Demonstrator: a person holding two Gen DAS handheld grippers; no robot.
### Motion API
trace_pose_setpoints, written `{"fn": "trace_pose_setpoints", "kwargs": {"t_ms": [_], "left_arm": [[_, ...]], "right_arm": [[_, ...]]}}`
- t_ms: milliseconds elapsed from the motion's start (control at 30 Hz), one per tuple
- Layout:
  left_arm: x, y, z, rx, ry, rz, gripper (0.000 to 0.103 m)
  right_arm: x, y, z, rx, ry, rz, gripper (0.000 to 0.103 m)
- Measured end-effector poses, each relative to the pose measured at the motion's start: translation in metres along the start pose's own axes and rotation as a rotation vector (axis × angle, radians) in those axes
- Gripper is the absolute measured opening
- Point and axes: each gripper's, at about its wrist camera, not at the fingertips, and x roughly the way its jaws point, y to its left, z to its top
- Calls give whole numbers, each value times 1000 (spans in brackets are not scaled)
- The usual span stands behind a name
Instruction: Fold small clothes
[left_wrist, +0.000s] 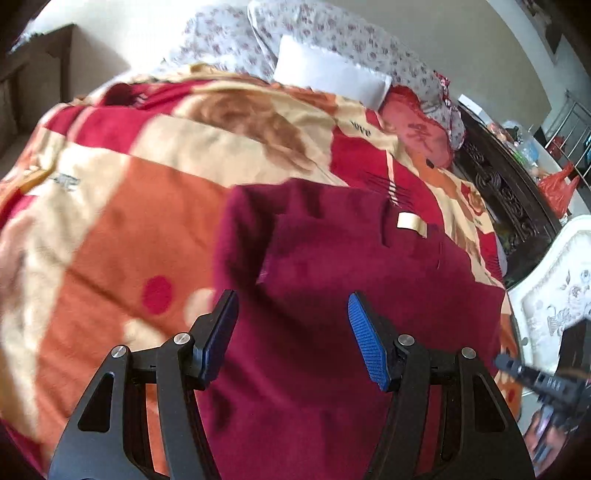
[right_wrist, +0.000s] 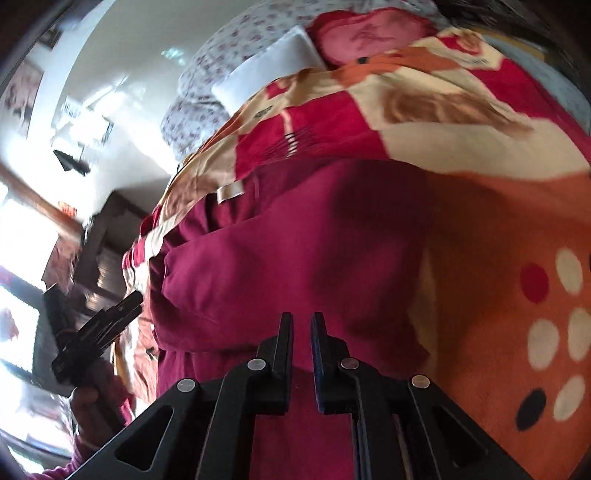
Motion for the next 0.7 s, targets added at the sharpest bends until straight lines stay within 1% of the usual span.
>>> {"fn": "trace_pose_setpoints", "kwargs": {"t_ms": [167,200,233,367,467,533,567,600,633,667,700], "left_arm": [[33,-4,2,-46,47,-1,62],[38,-4,2,-53,51,12,62],[42,-3,1,-57,52,26,62],[50,0,3,-80,30,41,62],[55,-1,6,-88,24,47,62],[53,-4,8,-84,11,46,41],[49,-6,9,-77,4,41,23],[45,-8,11,-68,-5,30,15],[38,-10,12,-56,-22,10,13],[33,-13,13,-46,-35,-3,12],[25,-15,13,-31,-48,-15,12]], "right_arm": [[-4,-18,-6,45,-8,36,9],[-5,-21,-7,47,-9,40,9],[-6,-22,-6,46,-11,42,9],[-7,-26,-6,43,-26,43,11],[-6,-31,-7,53,-43,10,12],[-8,-36,-5,65,-66,-12,13],[-9,-37,-3,68,-79,-26,14],[-10,-38,-1,69,-89,-37,18],[-13,-40,3,70,-114,-56,29],[-15,-41,6,72,-135,-69,48],[-16,-42,9,74,-148,-76,54]]}}
